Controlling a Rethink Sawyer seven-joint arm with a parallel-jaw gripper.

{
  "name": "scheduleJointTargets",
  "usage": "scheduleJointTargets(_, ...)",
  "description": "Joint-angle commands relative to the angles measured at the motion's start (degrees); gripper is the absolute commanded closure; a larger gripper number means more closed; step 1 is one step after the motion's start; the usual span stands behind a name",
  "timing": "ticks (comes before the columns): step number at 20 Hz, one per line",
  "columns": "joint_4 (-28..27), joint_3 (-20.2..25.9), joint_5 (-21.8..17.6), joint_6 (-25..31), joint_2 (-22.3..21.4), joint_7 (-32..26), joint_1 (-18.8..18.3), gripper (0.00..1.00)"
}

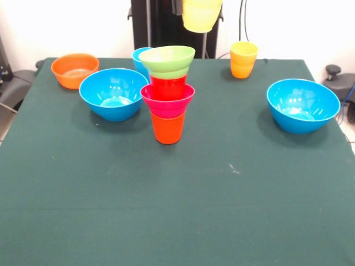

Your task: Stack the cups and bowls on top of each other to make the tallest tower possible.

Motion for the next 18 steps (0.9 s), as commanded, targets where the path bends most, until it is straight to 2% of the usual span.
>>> scheduleJointTargets(1,3.3,3.2,-5.6,6.1,3.2,-12.6,-0.4,1.00)
scheduleJointTargets(18,2.8,4.8,-8.8,5.1,5.7,-12.0,-2.4,1.00)
